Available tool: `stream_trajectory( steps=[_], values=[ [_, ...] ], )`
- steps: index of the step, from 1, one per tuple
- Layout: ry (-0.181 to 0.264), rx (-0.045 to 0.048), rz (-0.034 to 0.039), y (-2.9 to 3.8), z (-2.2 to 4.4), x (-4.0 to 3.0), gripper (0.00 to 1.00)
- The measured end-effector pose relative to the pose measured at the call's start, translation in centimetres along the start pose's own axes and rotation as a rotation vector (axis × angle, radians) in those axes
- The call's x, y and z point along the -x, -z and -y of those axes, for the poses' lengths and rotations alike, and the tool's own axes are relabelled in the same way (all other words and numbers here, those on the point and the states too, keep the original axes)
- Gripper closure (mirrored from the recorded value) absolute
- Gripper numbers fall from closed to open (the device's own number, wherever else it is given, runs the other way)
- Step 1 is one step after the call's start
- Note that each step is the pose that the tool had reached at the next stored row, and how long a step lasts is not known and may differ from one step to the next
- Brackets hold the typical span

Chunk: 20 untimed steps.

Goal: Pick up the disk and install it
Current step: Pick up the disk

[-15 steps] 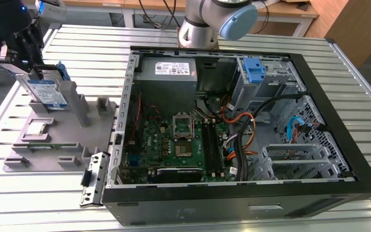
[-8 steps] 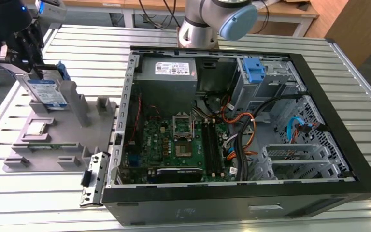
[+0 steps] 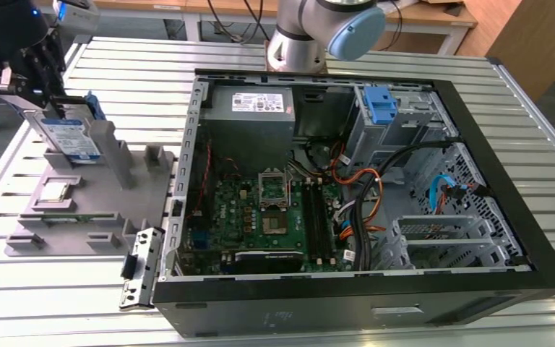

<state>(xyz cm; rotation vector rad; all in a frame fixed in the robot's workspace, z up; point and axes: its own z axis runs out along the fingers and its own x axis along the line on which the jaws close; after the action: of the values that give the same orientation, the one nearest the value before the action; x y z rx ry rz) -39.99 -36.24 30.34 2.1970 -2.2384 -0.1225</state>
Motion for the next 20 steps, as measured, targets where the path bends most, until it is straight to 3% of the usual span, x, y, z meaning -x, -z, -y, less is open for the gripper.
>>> stream_trajectory(
  steps=[10,14,20],
  values=[
    [-0.002,-0.0002,0.0001,0.85,-0.04,0.05,0.65],
    [-0.005,-0.0003,0.0003,1.61,-0.09,0.09,0.65],
    [-0.009,-0.0004,0.0005,3.28,-0.18,0.18,0.65]
  ],
)
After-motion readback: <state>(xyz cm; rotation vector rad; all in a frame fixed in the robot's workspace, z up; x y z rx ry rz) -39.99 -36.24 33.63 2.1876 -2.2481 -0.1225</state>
